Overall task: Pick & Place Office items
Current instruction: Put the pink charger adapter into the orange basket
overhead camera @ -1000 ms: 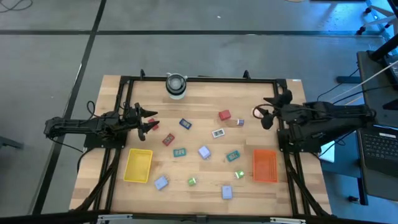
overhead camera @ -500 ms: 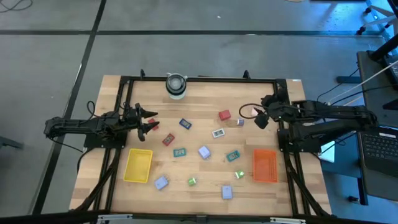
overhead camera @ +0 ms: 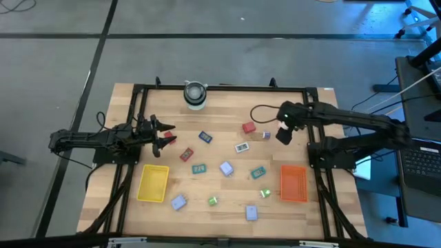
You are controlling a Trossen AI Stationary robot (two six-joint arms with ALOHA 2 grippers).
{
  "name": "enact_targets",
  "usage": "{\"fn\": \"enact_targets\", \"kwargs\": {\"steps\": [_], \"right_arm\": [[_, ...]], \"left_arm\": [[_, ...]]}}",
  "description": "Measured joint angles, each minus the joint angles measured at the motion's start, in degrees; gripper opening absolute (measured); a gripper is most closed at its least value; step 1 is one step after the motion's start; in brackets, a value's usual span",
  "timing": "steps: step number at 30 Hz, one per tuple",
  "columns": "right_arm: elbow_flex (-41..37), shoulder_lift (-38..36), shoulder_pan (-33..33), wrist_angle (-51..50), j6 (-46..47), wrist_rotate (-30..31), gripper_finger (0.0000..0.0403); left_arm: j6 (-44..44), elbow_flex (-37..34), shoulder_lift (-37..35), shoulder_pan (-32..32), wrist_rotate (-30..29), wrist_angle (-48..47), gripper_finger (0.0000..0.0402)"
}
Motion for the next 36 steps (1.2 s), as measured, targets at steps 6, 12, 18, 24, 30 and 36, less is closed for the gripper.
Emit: {"fn": "enact_targets", "kwargs": {"steps": [6,12,18,24,30,36], "right_arm": [[-0.02,7.86,-6.41,0.06,-7.40,-6.80,0.0297],[-0.02,15.61,-11.05,0.74,-12.90,-5.00,0.0297],[-0.02,21.71,-13.33,2.58,-16.47,-2.70,0.0297],[0.00,23.27,-13.72,7.31,-18.86,-2.48,0.0297],[0.00,23.31,-16.21,8.63,-19.89,-4.23,0.0297],[0.00,23.31,-18.33,11.70,-21.51,-7.16,0.0297]], "left_arm": [[-0.55,0.00,0.00,0.00,0.67,-0.06,0.0236],[-0.85,0.00,0.00,0.01,1.70,-0.13,0.0236],[-0.85,0.00,0.00,-0.01,1.70,-0.15,0.0236],[0.04,0.00,0.00,0.01,1.70,-0.18,0.0236],[0.09,0.00,0.00,-0.01,2.88,-0.48,0.0236],[0.15,0.00,0.01,0.01,2.96,-0.48,0.0236]]}}
